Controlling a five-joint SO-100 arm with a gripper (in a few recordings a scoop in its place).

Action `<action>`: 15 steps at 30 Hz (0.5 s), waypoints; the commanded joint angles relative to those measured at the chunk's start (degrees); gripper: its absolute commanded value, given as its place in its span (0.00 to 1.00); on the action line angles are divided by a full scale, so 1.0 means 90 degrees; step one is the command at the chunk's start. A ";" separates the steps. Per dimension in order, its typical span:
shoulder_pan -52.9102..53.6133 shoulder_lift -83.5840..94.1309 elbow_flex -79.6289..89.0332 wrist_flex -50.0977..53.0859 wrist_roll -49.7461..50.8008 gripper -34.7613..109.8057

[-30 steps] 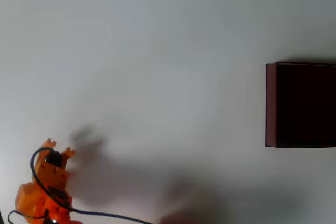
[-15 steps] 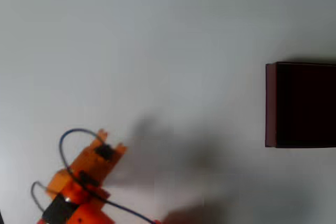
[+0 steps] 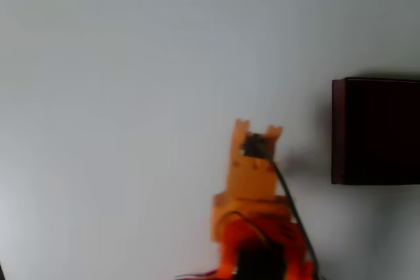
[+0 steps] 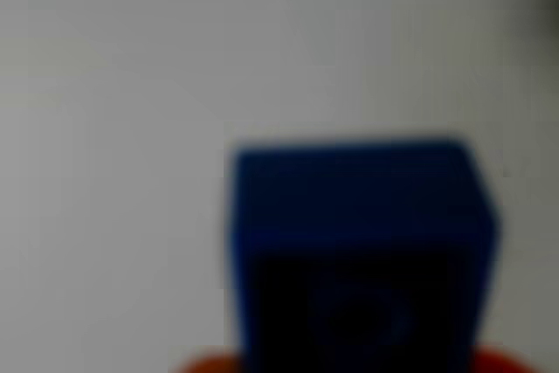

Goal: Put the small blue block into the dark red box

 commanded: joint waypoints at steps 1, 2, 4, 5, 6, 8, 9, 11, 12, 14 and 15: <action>0.1338 0.0283 0.0088 -0.0898 -0.2080 0.24; 0.1592 0.0215 0.0107 -0.1182 -0.2510 0.24; 0.2041 0.0000 0.0107 -0.1670 -0.3203 0.24; 0.2246 -0.0107 0.0117 -0.1914 -0.3486 0.24; 0.2432 -0.0225 0.0117 -0.2158 -0.3760 0.24; 0.2754 -0.0488 0.0059 -0.2568 -0.4219 0.24; 0.2900 -0.0664 -0.0029 -0.2744 -0.4453 0.24; 0.3164 -0.1182 -0.0313 -0.2969 -0.4795 0.24; 0.3262 -0.1475 -0.0488 -0.3086 -0.4932 0.24; 0.3418 -0.2061 -0.0762 -0.3379 -0.5107 0.24; 0.3467 -0.2373 -0.0918 -0.3506 -0.5176 0.24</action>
